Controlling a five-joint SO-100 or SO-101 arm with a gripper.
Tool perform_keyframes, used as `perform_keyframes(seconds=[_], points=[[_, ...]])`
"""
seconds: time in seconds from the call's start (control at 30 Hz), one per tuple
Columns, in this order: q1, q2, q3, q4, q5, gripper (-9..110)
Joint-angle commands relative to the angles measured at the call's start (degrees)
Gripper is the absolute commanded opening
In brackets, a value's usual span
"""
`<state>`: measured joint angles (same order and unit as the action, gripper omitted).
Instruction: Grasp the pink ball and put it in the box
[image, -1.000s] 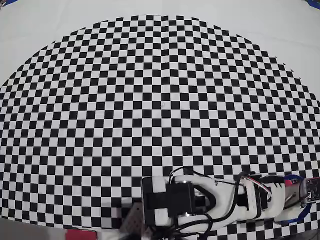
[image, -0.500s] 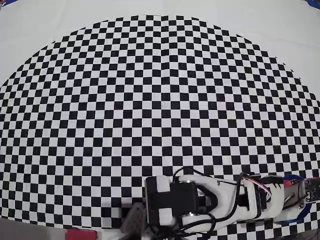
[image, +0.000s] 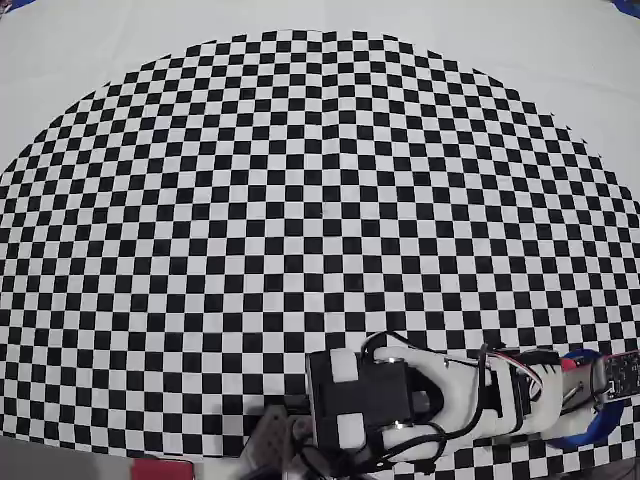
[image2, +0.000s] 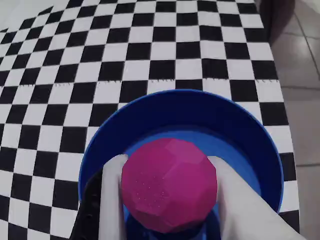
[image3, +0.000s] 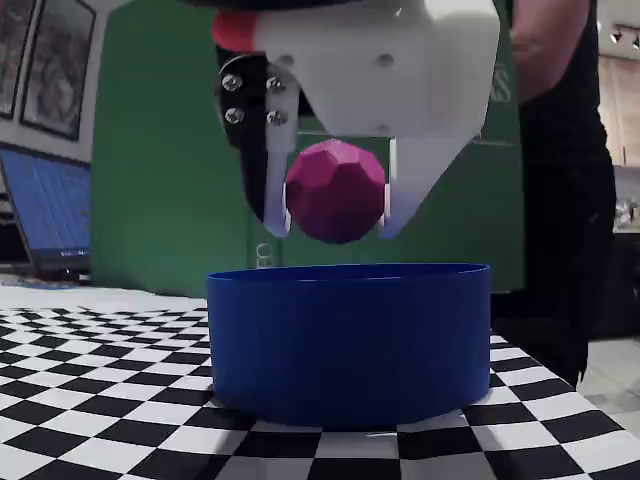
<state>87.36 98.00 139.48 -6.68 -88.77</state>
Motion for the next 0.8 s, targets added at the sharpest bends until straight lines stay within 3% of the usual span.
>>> perform_keyframes(seconds=[0.0, 0.77], points=[[-0.35, 0.09, -0.26, -1.14, -0.62, 0], [-0.44, -1.76, -0.44, -2.64, -0.62, 0]])
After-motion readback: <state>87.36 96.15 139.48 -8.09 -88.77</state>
